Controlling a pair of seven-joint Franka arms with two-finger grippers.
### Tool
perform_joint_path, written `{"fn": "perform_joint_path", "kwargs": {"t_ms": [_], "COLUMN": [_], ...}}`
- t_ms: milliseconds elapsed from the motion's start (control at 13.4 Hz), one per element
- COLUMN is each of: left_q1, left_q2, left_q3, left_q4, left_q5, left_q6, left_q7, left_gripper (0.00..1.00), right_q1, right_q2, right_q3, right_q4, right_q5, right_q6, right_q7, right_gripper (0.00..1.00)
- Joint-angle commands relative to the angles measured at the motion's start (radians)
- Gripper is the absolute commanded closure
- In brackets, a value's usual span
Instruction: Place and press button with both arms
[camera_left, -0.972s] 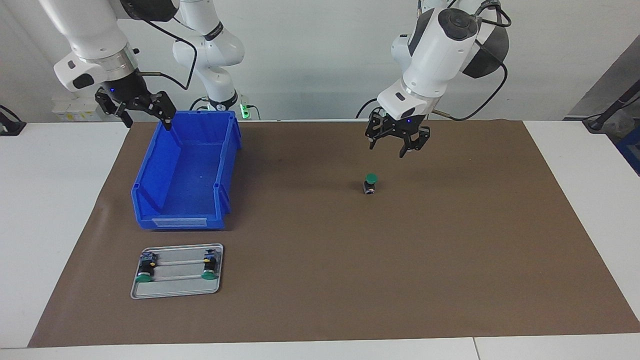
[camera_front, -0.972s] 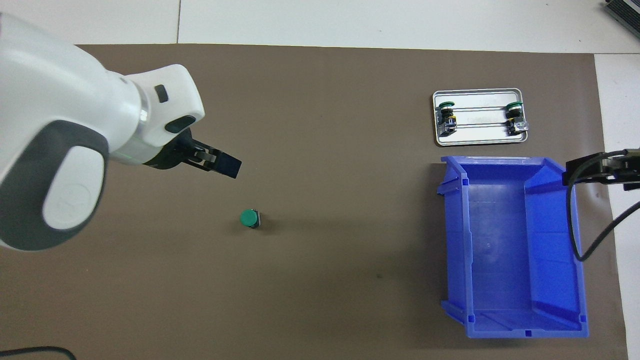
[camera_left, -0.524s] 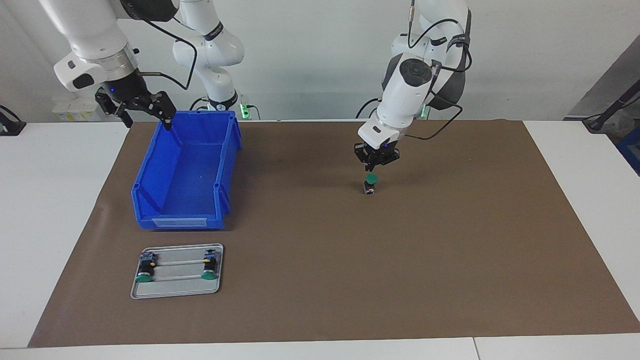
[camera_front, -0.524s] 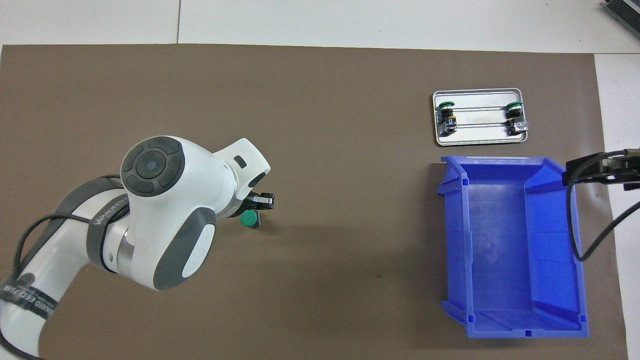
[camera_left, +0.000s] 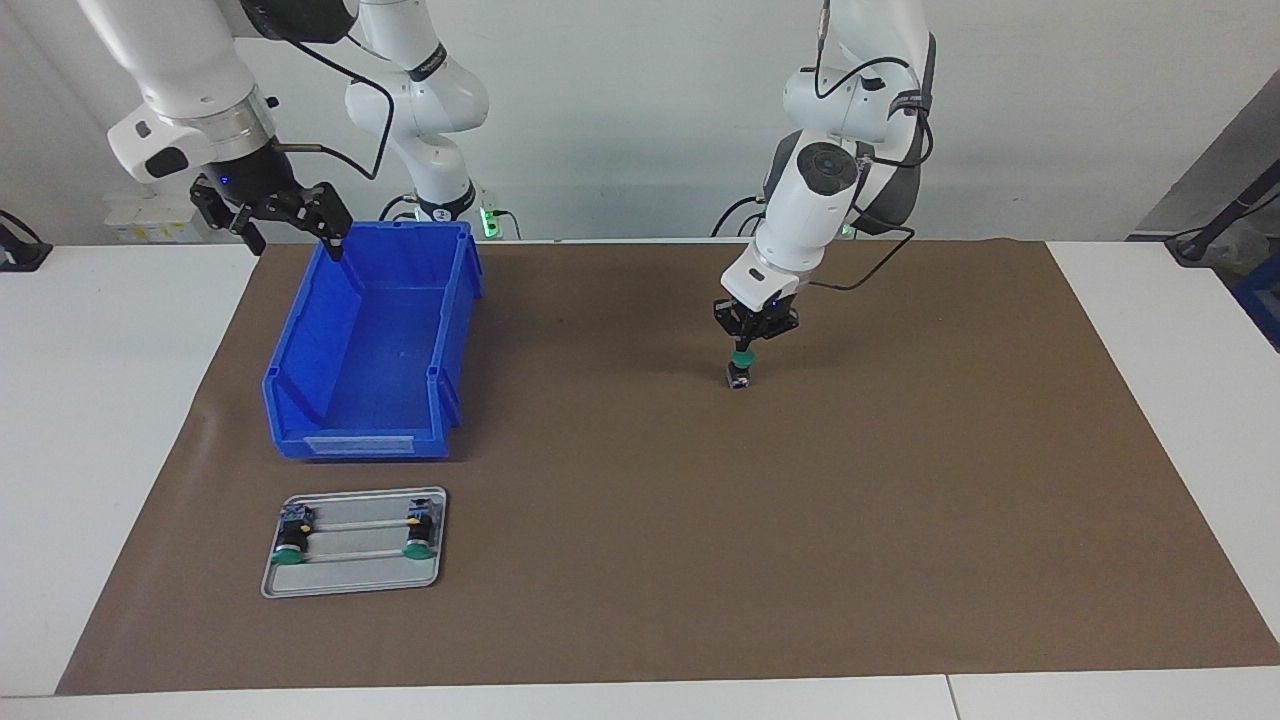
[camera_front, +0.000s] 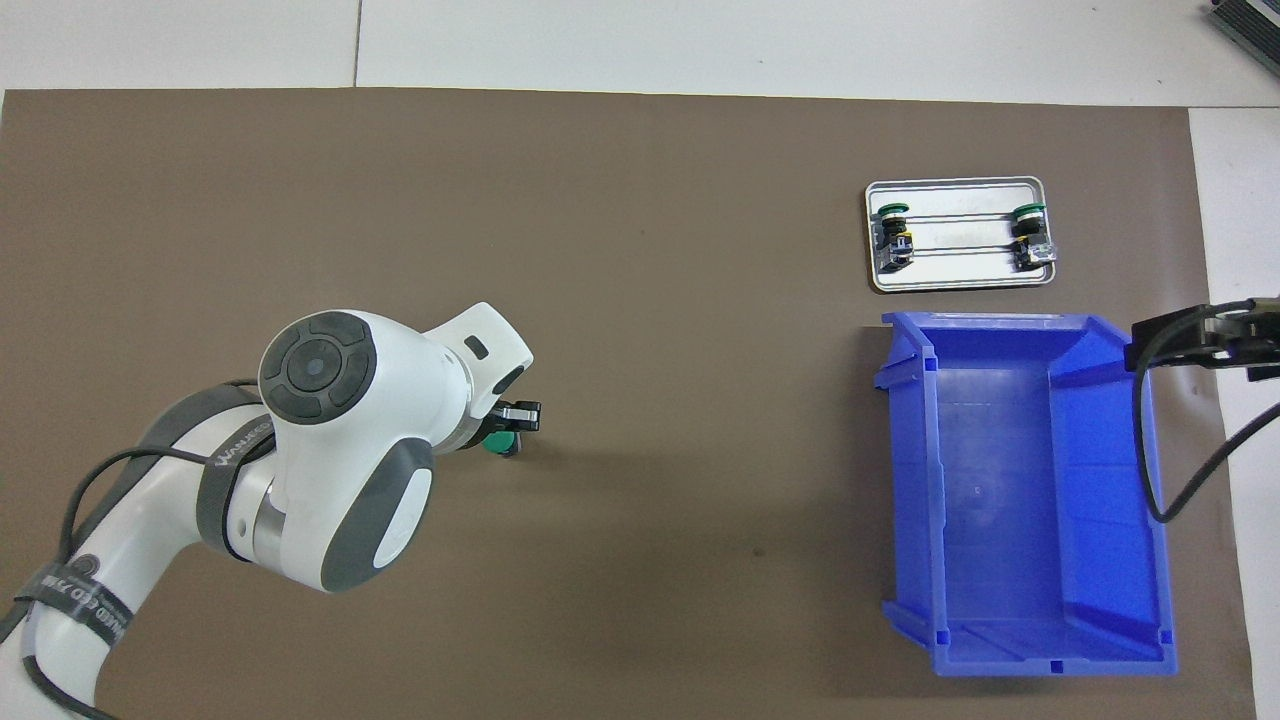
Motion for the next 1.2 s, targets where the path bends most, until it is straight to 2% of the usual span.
{"fn": "perform_joint_path", "kwargs": {"t_ms": [0, 299, 598, 1122], "left_q1": [-0.017, -0.017, -0.037, -0.034], "left_q2": [-0.048, -0.048, -0.029, 0.002], "left_q3": [0.009, 0.007, 0.007, 0.01], "left_q4": [-0.091, -0.107, -0.179, -0.165], "left_q5": [0.023, 0.023, 0.023, 0.023], "left_q6": [0.072, 0.093, 0.23, 0.225], "left_q7": [-0.02, -0.017, -0.019, -0.011], "left_gripper": [1.0, 1.0, 1.0, 1.0], "right_q1": [-0.007, -0.007, -0.007, -0.007], "right_q2": [-0.027, -0.027, -0.027, -0.027], "right_q3": [0.0, 0.0, 0.0, 0.0], "right_q4": [-0.036, -0.036, -0.036, -0.036], "right_q5": [-0.011, -0.011, -0.011, -0.011], "right_q6": [0.029, 0.029, 0.029, 0.029], "right_q7": [0.004, 0.004, 0.004, 0.004], "right_gripper": [0.0, 0.0, 0.0, 0.0]}}
